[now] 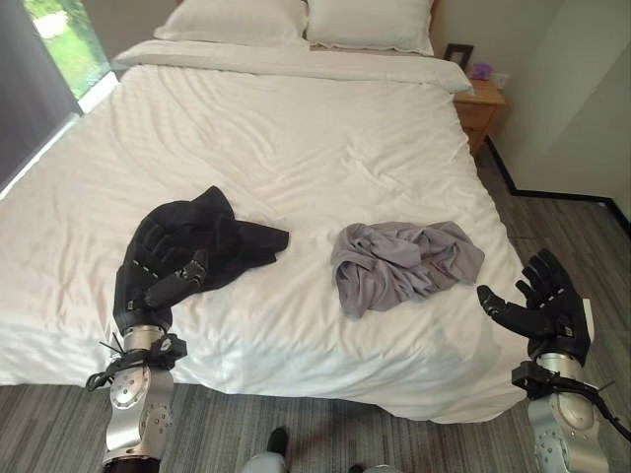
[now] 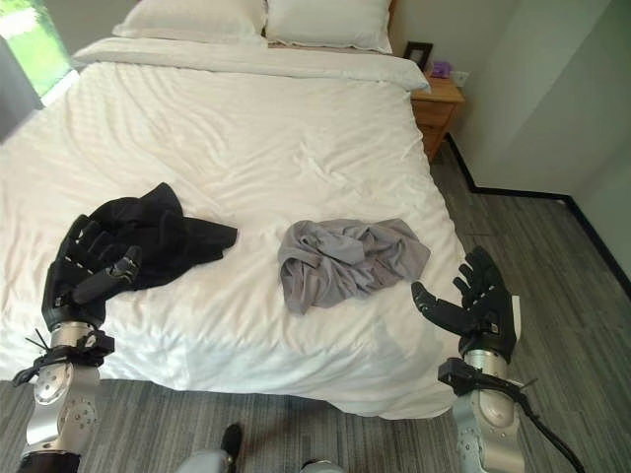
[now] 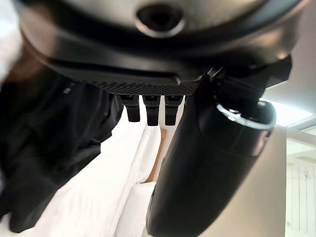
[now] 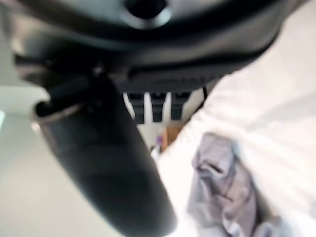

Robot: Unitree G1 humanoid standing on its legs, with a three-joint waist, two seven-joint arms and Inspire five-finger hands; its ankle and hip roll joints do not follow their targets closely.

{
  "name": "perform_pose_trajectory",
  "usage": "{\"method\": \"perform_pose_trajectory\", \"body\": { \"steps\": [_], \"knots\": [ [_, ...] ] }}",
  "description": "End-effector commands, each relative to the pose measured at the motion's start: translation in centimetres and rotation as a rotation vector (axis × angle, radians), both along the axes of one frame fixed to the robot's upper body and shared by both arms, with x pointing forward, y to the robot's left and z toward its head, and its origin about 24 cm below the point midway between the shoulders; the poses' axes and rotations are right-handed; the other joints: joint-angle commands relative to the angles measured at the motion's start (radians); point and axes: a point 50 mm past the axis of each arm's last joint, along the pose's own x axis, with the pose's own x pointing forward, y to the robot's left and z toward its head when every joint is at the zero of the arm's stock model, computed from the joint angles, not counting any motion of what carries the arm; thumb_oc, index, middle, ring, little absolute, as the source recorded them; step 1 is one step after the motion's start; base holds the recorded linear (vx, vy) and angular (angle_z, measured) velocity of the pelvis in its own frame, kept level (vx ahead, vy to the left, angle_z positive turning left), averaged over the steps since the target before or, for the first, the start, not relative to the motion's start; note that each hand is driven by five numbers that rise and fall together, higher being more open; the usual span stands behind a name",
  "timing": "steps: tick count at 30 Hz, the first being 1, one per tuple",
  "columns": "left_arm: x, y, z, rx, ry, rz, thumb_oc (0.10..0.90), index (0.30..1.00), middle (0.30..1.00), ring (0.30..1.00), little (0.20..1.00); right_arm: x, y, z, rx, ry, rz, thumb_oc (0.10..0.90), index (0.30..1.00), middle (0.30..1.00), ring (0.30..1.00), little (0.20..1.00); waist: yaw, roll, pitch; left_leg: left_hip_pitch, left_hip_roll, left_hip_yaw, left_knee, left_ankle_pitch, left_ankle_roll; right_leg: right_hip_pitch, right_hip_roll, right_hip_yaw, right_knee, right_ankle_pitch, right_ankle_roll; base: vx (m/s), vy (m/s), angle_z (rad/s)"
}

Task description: Pick up bed clothes into laundry basket.

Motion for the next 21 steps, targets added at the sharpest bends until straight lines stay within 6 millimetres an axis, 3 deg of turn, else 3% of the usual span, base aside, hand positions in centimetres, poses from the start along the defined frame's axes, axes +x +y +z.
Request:
{"method": "perform_pose_trajectory", "body": {
  "steps": [1,4,7,10,13,21],
  "knots": [
    [0.3,-0.3,6.8,0.154,-0.322,-0.046,0.8,0.9,0.9,0.9,0.9,1.5,-0.7,6.8,-0.184,-0.253,0.026,0.8,0.9,0.9,0.9,0.9,0.025,0.023,-0.039,0.092,0.075,0.048,0.046,-0.165,-0.06,-0.096,0.059,-0.007,-0.071,0.074,0.017,-0.02,0.116,-0.61],
    [0.7,-0.2,7.2,0.194,-0.318,-0.094,0.8,0.9,0.9,0.9,0.9,2.0,-2.8,8.6,-0.388,-0.146,-0.02,0.8,0.9,0.9,0.9,0.9,0.031,0.018,-0.032,0.106,0.078,0.107,0.012,-0.175,-0.032,-0.149,0.062,-0.012,0.017,0.071,0.055,0.01,0.165,-0.53],
    [0.9,-0.3,6.9,0.166,-0.31,-0.102,0.8,0.9,0.9,0.9,0.9,2.6,-4.1,10.5,-0.461,-0.146,-0.024,0.8,0.9,0.9,0.9,0.9,0.042,0.016,-0.03,0.105,0.08,0.123,-0.001,-0.166,-0.031,-0.163,0.066,-0.04,0.051,0.062,0.059,-0.05,0.061,-0.33],
    [0.9,-1.0,6.6,0.193,-0.296,-0.169,0.8,0.9,0.9,0.9,0.9,2.9,-6.5,12.6,-0.647,-0.001,-0.012,0.8,0.9,0.9,0.9,0.9,0.046,-0.016,-0.043,0.107,0.059,0.098,-0.006,-0.161,-0.028,-0.136,0.062,-0.032,-0.004,0.075,0.041,0.04,0.012,0.0],
    [0.2,-1.9,4.2,0.079,-0.235,-0.203,0.8,0.9,0.9,0.9,0.9,4.6,-6.6,14.8,-0.723,0.022,0.037,0.8,0.9,0.9,0.9,0.9,0.058,-0.025,-0.057,0.123,0.065,0.093,-0.072,-0.145,-0.026,-0.125,0.068,-0.05,-0.036,0.074,0.037,0.06,-0.01,0.22],
    [-0.7,-1.7,2.6,0.063,-0.163,-0.199,0.8,0.9,0.9,0.9,0.9,6.7,-4.9,14.8,-0.815,0.086,0.146,0.8,0.9,0.9,0.9,0.9,0.082,-0.033,-0.064,0.135,0.067,0.077,-0.103,-0.133,-0.028,-0.103,0.061,-0.081,-0.073,0.071,0.034,0.04,-0.003,0.12]
  ]
}}
